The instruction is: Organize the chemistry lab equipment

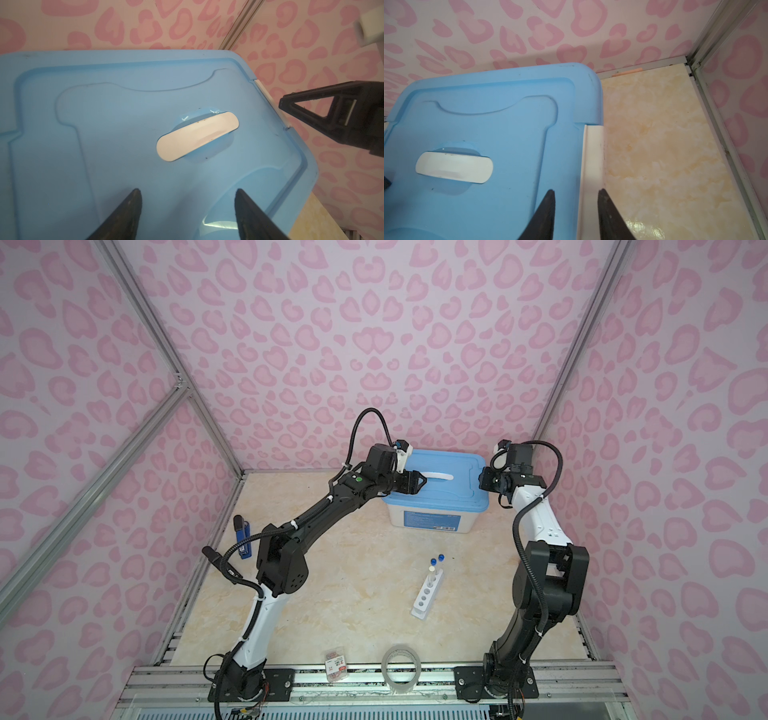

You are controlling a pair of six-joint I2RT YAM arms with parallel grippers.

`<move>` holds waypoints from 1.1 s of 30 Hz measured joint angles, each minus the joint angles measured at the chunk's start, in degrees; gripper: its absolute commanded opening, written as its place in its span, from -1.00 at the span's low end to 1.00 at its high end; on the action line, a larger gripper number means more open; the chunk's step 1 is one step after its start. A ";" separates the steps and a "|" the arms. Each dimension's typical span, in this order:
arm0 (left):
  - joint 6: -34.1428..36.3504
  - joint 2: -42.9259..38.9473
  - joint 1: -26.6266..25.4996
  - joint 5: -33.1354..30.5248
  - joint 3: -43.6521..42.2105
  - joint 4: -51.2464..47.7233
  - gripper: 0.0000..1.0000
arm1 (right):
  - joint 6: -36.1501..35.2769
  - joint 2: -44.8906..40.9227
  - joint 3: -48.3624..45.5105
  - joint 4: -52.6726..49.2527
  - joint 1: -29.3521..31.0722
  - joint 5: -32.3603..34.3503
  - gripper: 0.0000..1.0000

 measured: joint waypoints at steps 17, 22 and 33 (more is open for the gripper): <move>2.21 -10.25 0.22 -2.43 -11.72 1.79 0.46 | -2.69 -8.39 -3.80 -0.11 6.99 7.98 -0.27; 2.84 -17.88 1.03 -3.10 -18.25 4.55 0.47 | -4.13 -9.68 -3.82 0.42 10.78 10.03 -0.26; -0.44 -38.29 8.72 -5.60 -40.00 12.59 0.48 | -8.13 -3.58 1.70 -0.66 22.49 10.62 -0.25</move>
